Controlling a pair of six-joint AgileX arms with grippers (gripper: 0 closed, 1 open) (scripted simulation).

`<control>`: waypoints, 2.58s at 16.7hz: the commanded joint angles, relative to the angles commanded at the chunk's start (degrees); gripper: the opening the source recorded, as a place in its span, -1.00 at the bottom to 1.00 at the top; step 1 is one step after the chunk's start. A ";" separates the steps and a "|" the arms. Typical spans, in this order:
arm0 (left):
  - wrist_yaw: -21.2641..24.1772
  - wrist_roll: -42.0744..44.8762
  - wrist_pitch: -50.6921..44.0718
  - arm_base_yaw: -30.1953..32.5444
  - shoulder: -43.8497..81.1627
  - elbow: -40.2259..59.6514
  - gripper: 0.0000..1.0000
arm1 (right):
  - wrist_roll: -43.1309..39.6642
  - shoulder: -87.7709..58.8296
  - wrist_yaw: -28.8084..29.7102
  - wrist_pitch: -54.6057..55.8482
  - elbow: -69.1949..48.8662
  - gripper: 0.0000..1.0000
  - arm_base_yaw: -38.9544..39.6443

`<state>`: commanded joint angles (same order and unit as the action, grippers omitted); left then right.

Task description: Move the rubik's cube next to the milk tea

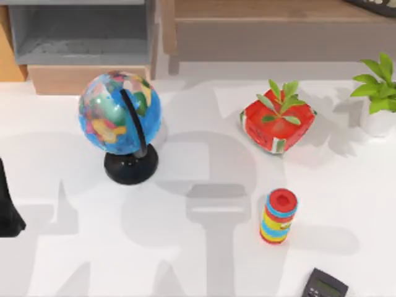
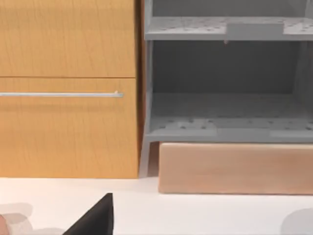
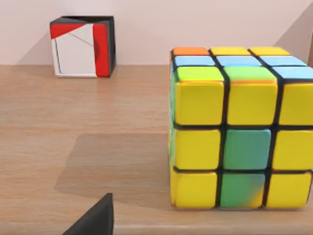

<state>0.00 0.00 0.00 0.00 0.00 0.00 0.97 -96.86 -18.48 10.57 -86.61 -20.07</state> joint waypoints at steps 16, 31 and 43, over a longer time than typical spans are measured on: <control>0.00 0.00 0.00 0.00 0.00 0.00 1.00 | -0.06 -13.06 2.67 -3.24 -16.25 1.00 2.47; 0.00 0.00 0.00 0.00 0.00 0.00 1.00 | -0.07 -13.07 2.67 -3.24 -16.26 -0.66 2.47; 0.00 0.00 0.00 0.00 0.00 0.00 1.00 | -0.04 -12.79 2.66 -3.15 -16.20 -1.00 2.56</control>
<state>0.00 0.00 0.00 0.00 0.00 0.00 0.93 -109.65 -15.82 7.42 -102.81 -17.51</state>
